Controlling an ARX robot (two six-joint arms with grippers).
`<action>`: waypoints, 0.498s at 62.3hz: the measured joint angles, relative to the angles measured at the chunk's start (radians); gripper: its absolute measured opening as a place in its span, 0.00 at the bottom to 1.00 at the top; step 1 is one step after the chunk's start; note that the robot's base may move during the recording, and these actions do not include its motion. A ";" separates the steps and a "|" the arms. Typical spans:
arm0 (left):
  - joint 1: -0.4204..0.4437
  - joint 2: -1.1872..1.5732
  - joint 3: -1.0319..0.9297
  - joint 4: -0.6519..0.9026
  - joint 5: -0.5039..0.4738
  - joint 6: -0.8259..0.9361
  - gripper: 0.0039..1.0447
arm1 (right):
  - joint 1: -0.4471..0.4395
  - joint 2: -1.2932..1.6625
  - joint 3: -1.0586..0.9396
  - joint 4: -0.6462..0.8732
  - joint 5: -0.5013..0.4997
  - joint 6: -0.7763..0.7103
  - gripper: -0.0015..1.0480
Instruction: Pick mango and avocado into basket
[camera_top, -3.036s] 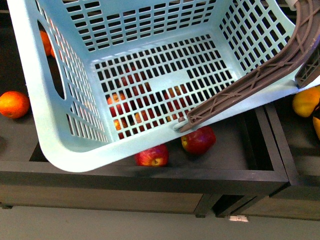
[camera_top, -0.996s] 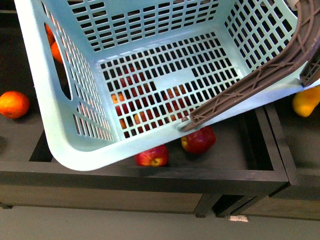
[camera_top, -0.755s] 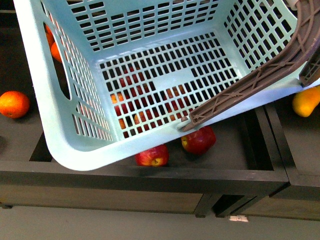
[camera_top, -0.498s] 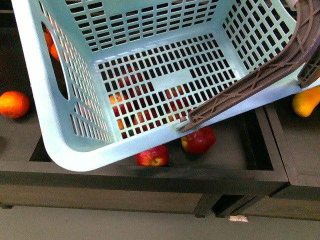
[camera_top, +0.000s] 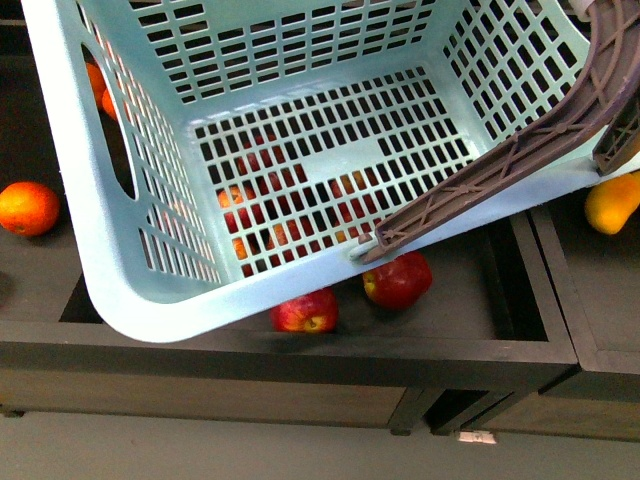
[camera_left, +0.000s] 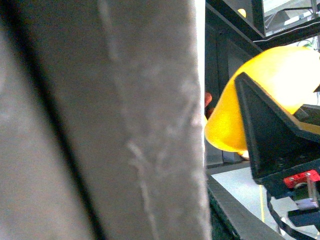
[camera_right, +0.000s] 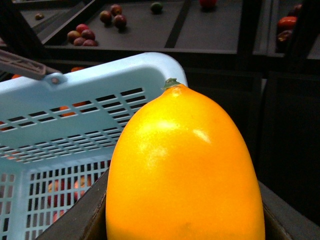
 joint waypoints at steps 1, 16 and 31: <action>0.000 0.000 0.000 0.000 0.000 0.000 0.28 | 0.007 0.006 0.004 0.000 0.002 0.000 0.52; 0.000 0.000 0.000 0.000 0.000 0.000 0.28 | 0.057 0.026 0.008 -0.006 0.023 -0.016 0.52; 0.000 0.000 0.000 0.000 0.000 0.001 0.28 | 0.073 0.020 -0.012 -0.008 0.028 -0.027 0.80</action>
